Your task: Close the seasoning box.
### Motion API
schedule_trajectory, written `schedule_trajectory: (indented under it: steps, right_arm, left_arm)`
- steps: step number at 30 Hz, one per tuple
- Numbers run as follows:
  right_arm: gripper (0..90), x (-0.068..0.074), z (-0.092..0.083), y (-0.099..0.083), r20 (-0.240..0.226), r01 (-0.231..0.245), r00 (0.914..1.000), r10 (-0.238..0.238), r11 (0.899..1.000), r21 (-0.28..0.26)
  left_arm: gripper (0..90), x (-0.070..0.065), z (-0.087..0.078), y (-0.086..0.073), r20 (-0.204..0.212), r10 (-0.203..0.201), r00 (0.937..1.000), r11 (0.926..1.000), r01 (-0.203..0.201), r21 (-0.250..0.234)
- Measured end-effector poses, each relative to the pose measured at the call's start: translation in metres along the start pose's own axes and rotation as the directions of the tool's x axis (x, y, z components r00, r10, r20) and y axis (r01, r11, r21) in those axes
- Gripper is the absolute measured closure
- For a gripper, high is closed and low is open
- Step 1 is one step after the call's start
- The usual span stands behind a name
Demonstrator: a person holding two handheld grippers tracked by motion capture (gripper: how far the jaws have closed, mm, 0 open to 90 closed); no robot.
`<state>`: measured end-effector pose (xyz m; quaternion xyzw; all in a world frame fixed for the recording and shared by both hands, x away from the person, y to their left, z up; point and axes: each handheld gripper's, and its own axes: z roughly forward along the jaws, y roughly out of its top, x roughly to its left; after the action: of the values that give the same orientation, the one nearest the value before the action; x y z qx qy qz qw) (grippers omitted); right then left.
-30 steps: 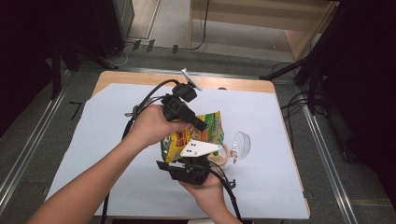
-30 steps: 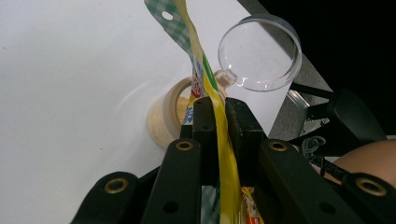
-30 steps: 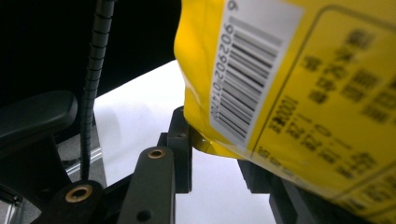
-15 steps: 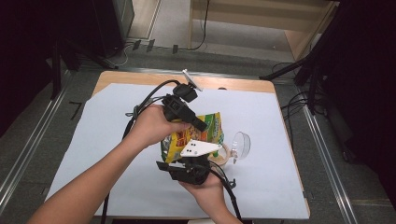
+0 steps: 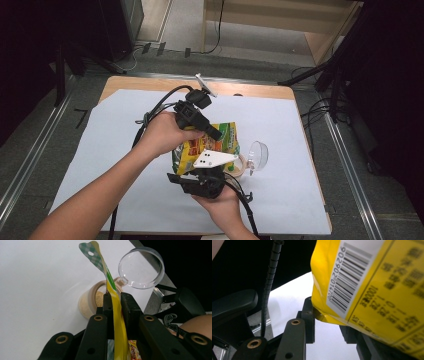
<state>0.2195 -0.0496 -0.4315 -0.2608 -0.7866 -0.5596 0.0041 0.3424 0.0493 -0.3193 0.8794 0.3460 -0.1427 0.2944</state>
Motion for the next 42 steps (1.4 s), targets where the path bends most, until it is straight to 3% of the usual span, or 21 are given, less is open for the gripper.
schedule_trajectory:
  steps: [9,30,36,42]
  right_arm:
    - [70.4,-0.0021,0.0003,-0.0014,0.006,-0.007,1.0,0.007,1.0,-0.007]
    - [70.7,-0.0006,0.0014,-0.0019,0.009,-0.013,0.9999,0.013,1.0,-0.002]
    - [71.3,0.0005,0.0017,-0.0019,0.009,-0.013,0.9999,0.013,1.0,-0.006]
    - [71.2,0.0005,0.0011,-0.0018,0.007,-0.009,0.9999,0.009,1.0,-0.003]
  left_arm:
    - [83.0,-0.0046,0.0007,0.0028,-0.005,0.015,0.9999,0.9999,-0.015,0.006]
    - [83.0,-0.0004,0.0017,0.0001,0.025,0.005,0.9997,1.0,-0.005,0.0]
    - [82.9,-0.0049,0.0006,0.0005,0.026,0.012,0.9996,0.9999,-0.012,-0.003]
    - [83.3,0.0012,0.0012,0.0,0.047,0.0,0.9989,1.0,0.0,-0.006]
